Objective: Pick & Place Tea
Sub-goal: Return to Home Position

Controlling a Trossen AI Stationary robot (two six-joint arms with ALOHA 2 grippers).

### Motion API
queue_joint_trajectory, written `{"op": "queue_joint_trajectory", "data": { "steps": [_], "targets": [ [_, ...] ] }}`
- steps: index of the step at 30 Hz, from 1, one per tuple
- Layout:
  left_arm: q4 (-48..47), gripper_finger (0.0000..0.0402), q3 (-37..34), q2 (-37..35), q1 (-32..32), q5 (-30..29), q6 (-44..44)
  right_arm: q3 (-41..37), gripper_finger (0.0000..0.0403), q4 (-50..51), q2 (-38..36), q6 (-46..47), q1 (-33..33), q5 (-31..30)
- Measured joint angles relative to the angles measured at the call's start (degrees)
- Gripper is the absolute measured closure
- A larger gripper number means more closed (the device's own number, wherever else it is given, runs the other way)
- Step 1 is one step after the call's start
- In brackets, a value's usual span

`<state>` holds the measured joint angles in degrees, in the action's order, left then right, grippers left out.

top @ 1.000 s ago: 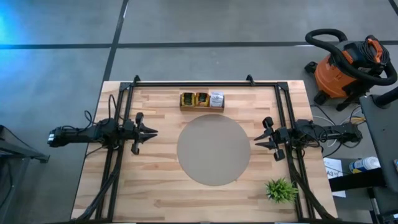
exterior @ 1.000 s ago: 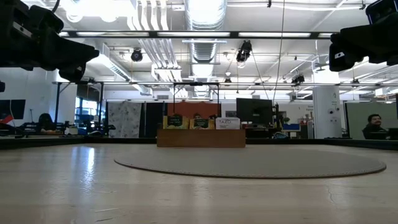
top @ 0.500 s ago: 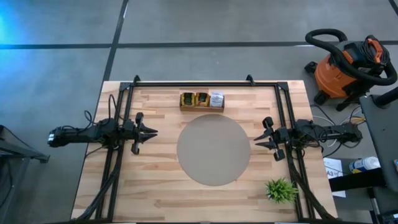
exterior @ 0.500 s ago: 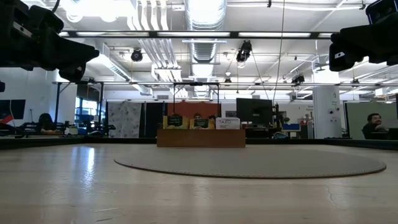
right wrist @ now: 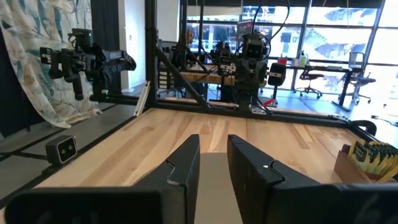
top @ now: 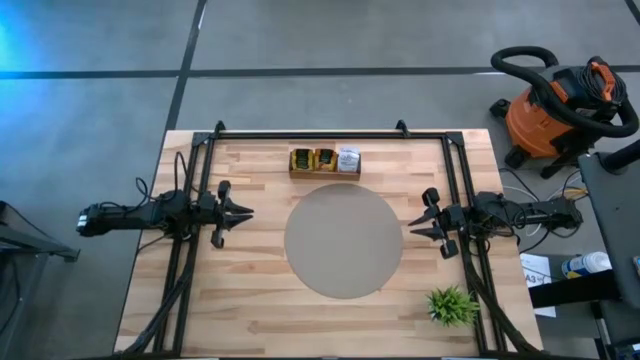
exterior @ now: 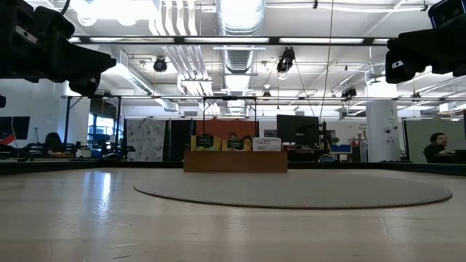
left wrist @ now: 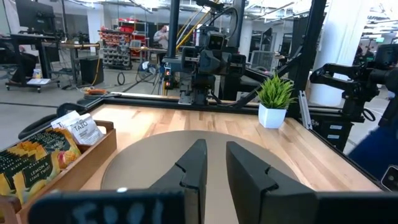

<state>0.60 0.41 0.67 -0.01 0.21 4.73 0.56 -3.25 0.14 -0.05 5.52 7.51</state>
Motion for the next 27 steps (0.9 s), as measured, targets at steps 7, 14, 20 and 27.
{"op": "queue_joint_trajectory", "data": {
  "steps": [7, 14, 20, 27],
  "targets": [
    [0.0, 0.0347, 0.0, 0.0, 0.0, -0.1, 0.0, 0.0, 0.0315, 0.0, 0.0, 0.0, 0.0, 0.0],
    [0.0, 0.0347, 0.0, 0.0, 0.0, -0.1, 0.0, 0.0, 0.0318, 0.0, 0.0, 0.0, 0.0, 0.0],
    [0.0, 0.0347, 0.0, 0.0, 0.0, 0.0, 0.0, 0.0, 0.0329, 0.0, 0.0, 0.0, 0.0, 0.0],
    [0.0, 0.0347, 0.0, 0.0, 0.0, 0.0, 0.0, 0.0, 0.0334, 0.0, 0.0, 0.0, 0.0, 0.0]
  ]
}}
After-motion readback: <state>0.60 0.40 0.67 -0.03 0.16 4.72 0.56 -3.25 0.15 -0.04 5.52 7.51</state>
